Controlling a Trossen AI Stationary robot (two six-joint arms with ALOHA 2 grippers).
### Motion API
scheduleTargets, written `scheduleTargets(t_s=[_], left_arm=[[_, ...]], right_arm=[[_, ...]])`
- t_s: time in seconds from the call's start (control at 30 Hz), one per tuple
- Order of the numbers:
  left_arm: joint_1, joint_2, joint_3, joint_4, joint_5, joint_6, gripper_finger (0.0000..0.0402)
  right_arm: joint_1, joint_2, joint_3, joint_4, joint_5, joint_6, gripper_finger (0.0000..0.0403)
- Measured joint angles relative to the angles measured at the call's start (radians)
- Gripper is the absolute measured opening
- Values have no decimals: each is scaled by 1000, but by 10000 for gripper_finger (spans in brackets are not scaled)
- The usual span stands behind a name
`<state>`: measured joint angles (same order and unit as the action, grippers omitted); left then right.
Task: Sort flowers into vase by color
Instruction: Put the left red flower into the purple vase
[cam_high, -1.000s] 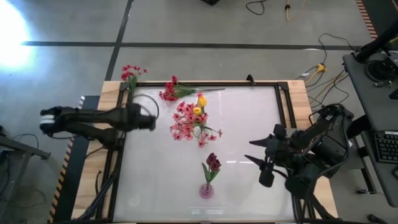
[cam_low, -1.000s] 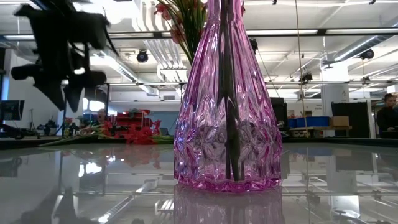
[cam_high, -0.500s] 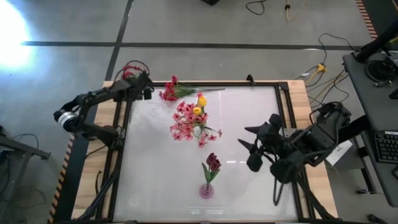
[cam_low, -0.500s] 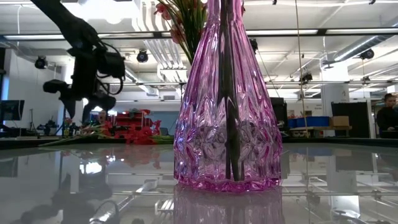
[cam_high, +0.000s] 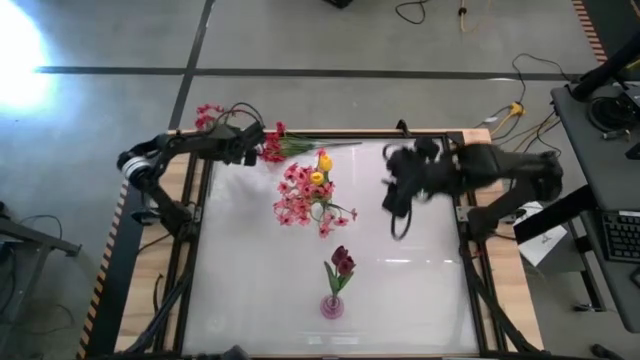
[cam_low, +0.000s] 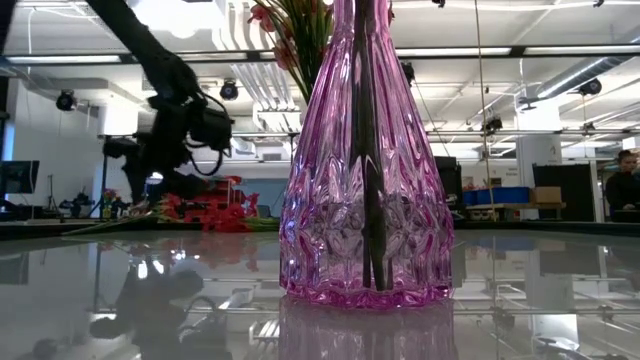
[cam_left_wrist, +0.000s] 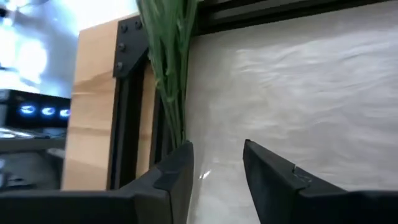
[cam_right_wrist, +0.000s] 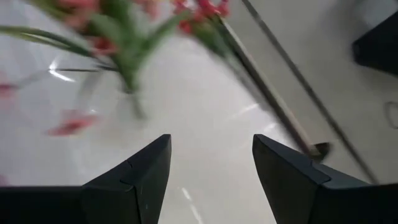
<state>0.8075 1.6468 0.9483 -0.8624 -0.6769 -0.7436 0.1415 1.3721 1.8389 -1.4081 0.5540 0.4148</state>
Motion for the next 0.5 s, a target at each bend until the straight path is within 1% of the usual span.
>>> scheduleTargets(t_s=[0.13, 0.27, 0.4, 0.5], left_arm=[[28, 126, 121, -123, -14, -40, 115], [61, 222, 238, -166, -8, -20, 116], [106, 286, 342, -174, 8, 18, 128], [147, 321, 407, -187, 8, 65, 146]], right_arm=[[-149, -73, -1, 13, -28, -193, 219], [-264, -140, -1, 48, -37, -333, 219], [-354, -187, -1, 54, -81, -409, 219], [-405, -208, -1, 52, -136, -434, 219]])
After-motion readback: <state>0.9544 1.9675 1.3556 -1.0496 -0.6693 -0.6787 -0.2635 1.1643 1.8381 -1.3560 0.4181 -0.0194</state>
